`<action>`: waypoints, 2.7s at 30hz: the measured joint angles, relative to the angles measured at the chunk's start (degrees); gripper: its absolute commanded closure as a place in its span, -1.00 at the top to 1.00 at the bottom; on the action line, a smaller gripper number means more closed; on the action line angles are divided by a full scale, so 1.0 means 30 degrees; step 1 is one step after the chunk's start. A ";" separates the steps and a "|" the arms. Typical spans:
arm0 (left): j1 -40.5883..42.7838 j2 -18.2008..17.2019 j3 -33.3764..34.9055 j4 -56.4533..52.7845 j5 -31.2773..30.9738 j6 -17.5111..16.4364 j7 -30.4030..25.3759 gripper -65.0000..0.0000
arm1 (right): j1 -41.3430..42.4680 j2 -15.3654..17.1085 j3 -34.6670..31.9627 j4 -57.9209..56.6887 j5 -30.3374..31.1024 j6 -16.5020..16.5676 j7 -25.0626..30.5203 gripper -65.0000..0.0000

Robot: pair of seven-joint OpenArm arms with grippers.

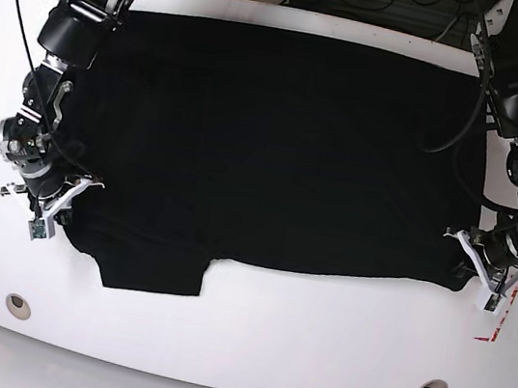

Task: Layout the t-shirt on the table in an organized manner, then fold the t-shirt properly
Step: 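Fold the held shirt edge with both grippers over onto the shirt, then drag the folded shirt band with both grippers toward the robot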

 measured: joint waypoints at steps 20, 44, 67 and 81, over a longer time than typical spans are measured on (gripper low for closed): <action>0.1741 -0.0036 -0.0277 0.1399 0.0022 -0.0197 0.1297 -1.00 | -0.3461 -0.0532 0.2922 0.5581 -0.0058 0.1902 -0.3220 -1.00; 0.5617 -0.0073 -0.0933 0.5792 -0.0051 -0.0211 0.2674 -1.00 | -0.8298 -0.1078 0.3876 1.1213 0.0226 0.2018 -0.4240 -0.99; 0.9661 -0.0102 -0.0954 0.7883 -0.0051 -0.0175 0.2652 -1.00 | -1.0491 -0.2186 0.5064 1.1752 0.0291 0.2018 -0.4167 -0.99; 1.0098 -0.0641 -0.1180 0.7883 -0.0277 -0.0240 0.2586 -1.00 | -1.0630 -0.2543 0.5909 1.1693 0.0146 0.2033 -0.4233 -0.99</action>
